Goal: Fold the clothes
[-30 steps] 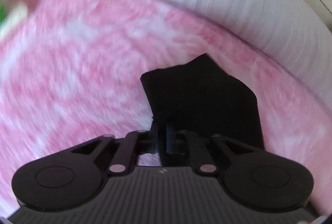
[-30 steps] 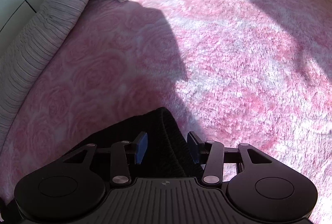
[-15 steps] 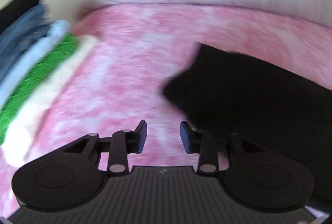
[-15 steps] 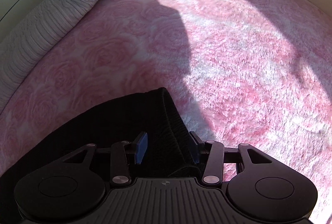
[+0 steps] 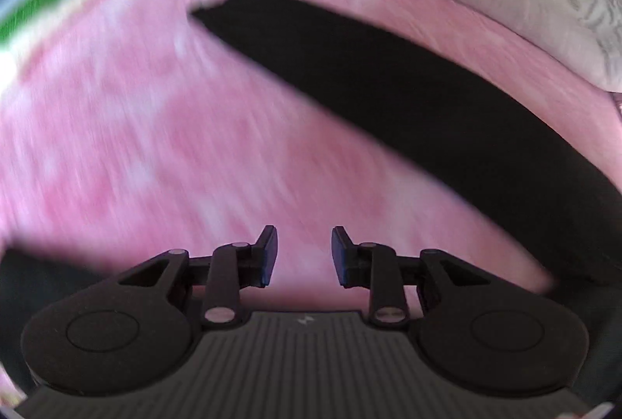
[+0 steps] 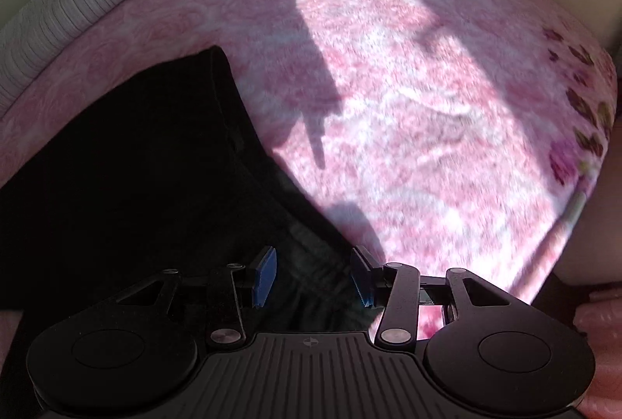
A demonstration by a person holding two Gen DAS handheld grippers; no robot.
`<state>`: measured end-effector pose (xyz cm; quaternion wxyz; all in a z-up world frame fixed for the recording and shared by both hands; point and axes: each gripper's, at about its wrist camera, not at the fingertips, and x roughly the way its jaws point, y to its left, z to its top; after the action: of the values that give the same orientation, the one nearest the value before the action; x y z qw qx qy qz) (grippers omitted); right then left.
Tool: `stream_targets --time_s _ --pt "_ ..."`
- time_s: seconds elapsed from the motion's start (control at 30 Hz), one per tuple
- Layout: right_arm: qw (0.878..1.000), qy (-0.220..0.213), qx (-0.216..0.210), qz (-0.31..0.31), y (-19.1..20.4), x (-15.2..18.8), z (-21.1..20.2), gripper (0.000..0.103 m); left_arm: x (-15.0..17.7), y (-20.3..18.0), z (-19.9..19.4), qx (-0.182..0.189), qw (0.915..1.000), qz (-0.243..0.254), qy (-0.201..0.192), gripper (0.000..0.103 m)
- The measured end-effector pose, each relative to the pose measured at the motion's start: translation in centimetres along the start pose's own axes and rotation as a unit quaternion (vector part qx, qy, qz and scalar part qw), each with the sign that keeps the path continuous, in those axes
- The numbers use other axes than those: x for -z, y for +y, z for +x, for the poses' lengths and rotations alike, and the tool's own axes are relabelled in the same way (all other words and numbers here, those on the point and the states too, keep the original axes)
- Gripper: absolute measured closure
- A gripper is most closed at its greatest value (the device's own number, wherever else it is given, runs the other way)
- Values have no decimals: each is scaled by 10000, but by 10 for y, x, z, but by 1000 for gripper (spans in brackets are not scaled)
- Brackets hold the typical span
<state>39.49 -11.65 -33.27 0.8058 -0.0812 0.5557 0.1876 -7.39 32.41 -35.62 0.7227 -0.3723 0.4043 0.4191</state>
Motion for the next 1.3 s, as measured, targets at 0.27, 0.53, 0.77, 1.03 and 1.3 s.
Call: stream_targets --time_s 0.27,0.53,0.77,1.03,1.3 --pt "9954 -12 -475 -828 4 -9 -2 57 52 -72 -14 653 9957 549 356 78" --pt "9778 305 -1303 -1612 -23 -39 38 57 116 -186 -16 883 9905 858 607 78" --pt "9432 971 -2067 -2412 -65 -87 72 59 182 -297 -15 713 9942 485 639 78" --pt "9350 1221 -2349 -2361 -88 -126 80 60 209 -374 -16 867 9919 211 909 77" --pt "9265 1457 -2720 -2155 -76 -110 74 72 212 -390 -10 1142 9883 346 950 77"
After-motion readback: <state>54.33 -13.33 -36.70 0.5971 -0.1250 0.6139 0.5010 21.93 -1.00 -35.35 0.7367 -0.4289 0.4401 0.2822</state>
